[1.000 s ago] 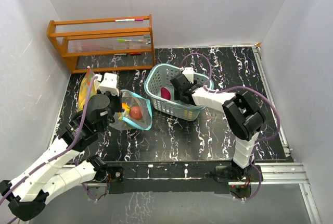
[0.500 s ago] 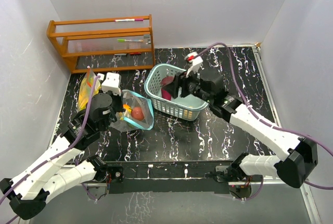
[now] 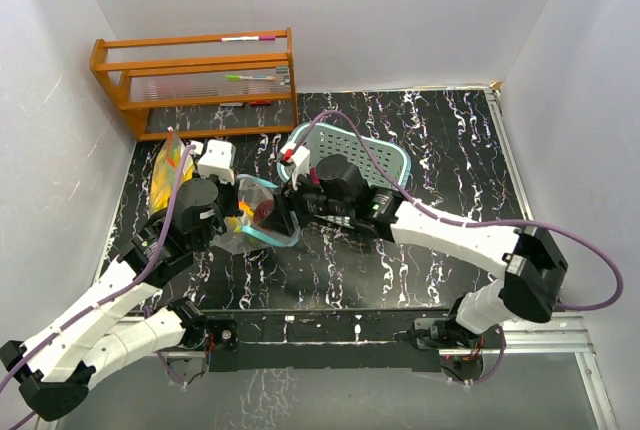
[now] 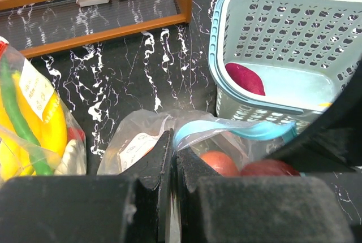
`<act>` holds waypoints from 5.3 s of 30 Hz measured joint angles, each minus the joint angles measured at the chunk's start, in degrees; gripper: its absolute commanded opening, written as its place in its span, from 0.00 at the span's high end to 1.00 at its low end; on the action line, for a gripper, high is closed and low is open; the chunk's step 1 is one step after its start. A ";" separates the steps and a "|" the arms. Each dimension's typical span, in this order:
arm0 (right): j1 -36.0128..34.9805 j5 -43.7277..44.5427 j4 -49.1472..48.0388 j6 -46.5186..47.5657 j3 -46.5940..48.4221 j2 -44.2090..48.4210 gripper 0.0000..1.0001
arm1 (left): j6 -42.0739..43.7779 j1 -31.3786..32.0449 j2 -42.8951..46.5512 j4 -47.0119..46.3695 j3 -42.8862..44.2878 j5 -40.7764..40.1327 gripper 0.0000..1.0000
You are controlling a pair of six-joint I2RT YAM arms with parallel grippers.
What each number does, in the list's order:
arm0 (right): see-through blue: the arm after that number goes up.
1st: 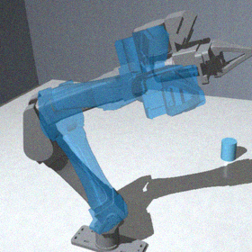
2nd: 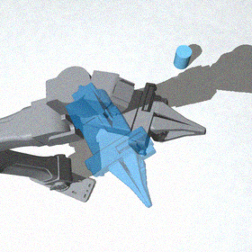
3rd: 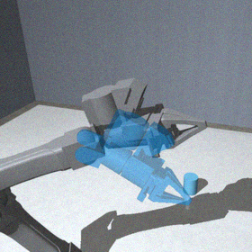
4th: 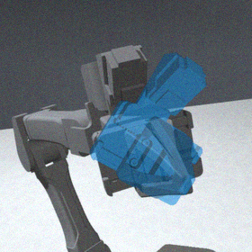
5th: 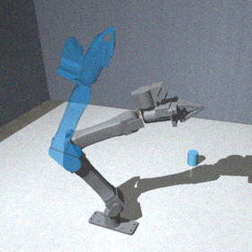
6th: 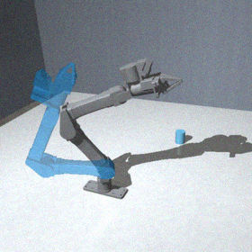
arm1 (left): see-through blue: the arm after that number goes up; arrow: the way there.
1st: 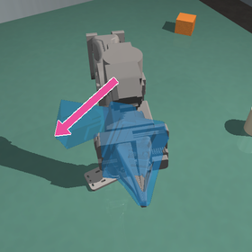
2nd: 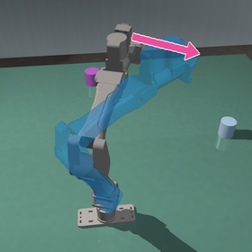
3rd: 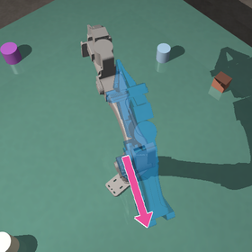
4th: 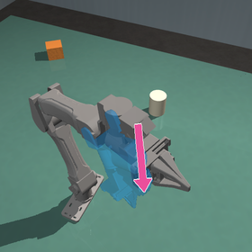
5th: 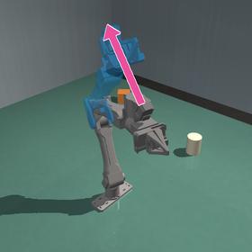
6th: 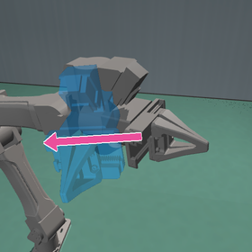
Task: Place the food in the zip-top bag and seal the zipper
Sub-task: Place the fake fruit in the zipper food storage bag, then pick up the fake vegetable from the bin, then place the fake vegetable in the zipper food storage bag, then pick up the fake vegetable from the bin.
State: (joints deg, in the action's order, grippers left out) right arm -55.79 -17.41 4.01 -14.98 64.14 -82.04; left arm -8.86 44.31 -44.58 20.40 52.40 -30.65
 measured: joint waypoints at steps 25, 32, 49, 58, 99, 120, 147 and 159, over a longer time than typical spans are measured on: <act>-4.57 23.19 -0.81 -4.83 3.91 2.51 0.01 | -1.25 0.00 0.63 1.14 -0.02 -0.44 1.00; -0.48 33.90 7.41 -6.67 5.18 11.52 0.02 | -1.20 0.00 -0.28 1.18 -0.02 -1.38 1.00; 13.66 32.61 22.58 -9.55 20.11 -25.20 0.02 | -1.20 0.00 1.40 1.18 -0.04 -1.27 1.00; 13.53 34.21 24.96 -9.60 22.88 -36.92 0.29 | -0.76 0.00 2.95 1.20 -0.96 -1.38 1.00; -6.36 4.72 9.66 4.37 -2.75 5.95 0.80 | -1.92 0.00 -3.61 0.20 -1.09 0.22 1.00; -6.34 22.91 15.89 0.52 22.95 -18.40 0.15 | -3.52 -0.70 -0.11 0.66 -1.27 1.29 1.00; 13.55 34.47 30.38 -9.70 12.20 -0.81 0.02 | -4.02 -0.59 -0.11 0.57 -1.90 3.06 1.00; 17.22 34.71 38.58 -10.75 13.77 -17.86 0.02 | -3.69 -0.59 0.00 0.55 -1.99 3.26 1.00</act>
State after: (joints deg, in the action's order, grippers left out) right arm -38.57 17.30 42.59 -25.74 77.91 -99.90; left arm -12.56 43.72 -44.58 20.95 50.41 -27.40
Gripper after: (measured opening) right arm 0.984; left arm 0.010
